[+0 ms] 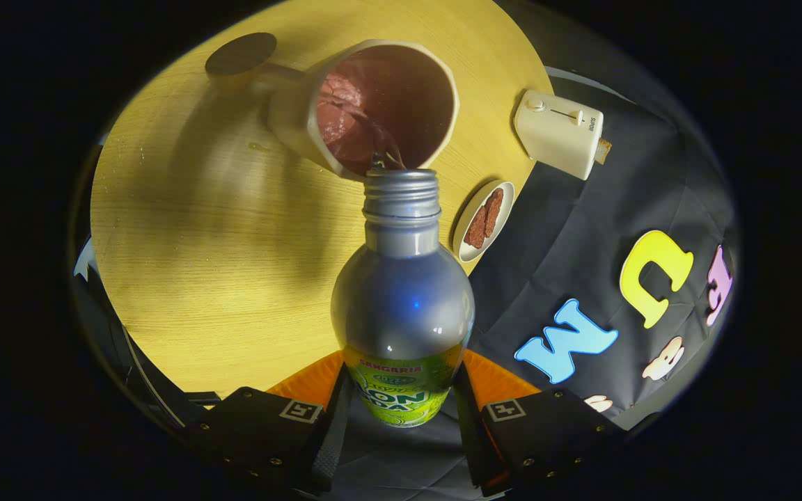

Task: Take the bottle from table, then pour the juice into the cup, finally place the bottle on the coaster

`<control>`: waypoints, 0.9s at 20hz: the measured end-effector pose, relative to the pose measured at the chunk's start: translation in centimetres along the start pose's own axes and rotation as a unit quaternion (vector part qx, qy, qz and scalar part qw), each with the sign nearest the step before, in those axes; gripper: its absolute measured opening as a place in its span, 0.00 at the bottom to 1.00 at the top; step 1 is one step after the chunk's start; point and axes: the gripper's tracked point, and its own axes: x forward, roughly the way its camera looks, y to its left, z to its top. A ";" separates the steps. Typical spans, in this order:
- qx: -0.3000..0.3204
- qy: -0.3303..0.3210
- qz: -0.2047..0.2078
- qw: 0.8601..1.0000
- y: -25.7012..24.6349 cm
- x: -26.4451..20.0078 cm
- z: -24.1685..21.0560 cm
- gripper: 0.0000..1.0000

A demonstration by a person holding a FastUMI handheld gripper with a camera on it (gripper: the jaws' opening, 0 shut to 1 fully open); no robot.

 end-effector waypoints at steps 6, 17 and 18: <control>-0.019 0.012 0.003 1.000 -0.6 0.2 0.1 0.70; -0.061 0.031 0.013 0.998 -1.3 -0.1 0.2 0.70; -0.064 0.035 0.013 0.997 -1.5 -0.1 0.1 0.70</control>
